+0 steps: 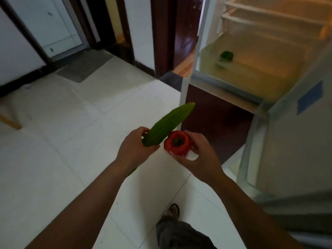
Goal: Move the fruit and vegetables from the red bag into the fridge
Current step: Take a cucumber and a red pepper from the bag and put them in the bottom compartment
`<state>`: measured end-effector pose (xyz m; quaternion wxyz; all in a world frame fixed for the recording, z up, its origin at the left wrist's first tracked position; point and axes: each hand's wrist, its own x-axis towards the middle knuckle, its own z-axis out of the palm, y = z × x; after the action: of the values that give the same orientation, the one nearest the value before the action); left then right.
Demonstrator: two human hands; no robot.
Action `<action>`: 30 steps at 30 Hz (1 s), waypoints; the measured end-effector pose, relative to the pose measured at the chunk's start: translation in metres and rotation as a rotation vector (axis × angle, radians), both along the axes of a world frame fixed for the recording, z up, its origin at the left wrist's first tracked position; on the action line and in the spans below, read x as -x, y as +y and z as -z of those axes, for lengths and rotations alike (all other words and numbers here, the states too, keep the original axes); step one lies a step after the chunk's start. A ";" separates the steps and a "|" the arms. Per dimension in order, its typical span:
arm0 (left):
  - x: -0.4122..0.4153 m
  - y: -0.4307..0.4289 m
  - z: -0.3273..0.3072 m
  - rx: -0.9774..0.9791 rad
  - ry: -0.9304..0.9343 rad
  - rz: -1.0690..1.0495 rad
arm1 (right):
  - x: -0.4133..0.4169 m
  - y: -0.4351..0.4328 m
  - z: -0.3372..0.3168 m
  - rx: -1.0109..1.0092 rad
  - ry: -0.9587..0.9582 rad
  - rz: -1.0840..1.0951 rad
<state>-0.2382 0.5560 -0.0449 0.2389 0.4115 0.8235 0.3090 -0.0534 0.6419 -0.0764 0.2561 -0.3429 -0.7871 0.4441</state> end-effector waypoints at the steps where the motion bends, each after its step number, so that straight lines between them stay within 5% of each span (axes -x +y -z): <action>1: 0.007 0.019 -0.004 -0.011 -0.007 0.016 | 0.007 0.015 -0.005 0.002 0.008 0.023; 15: 0.089 0.240 -0.019 -0.132 -0.264 0.123 | 0.035 0.219 -0.050 -0.062 -0.043 0.396; 30: 0.131 0.483 -0.022 -0.058 -0.248 0.530 | 0.074 0.357 -0.046 0.060 0.114 0.919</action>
<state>-0.3689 1.0387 -0.0226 0.3980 0.5782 0.6426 0.3072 -0.1279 0.9991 -0.0302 0.4591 -0.6387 -0.5249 0.3252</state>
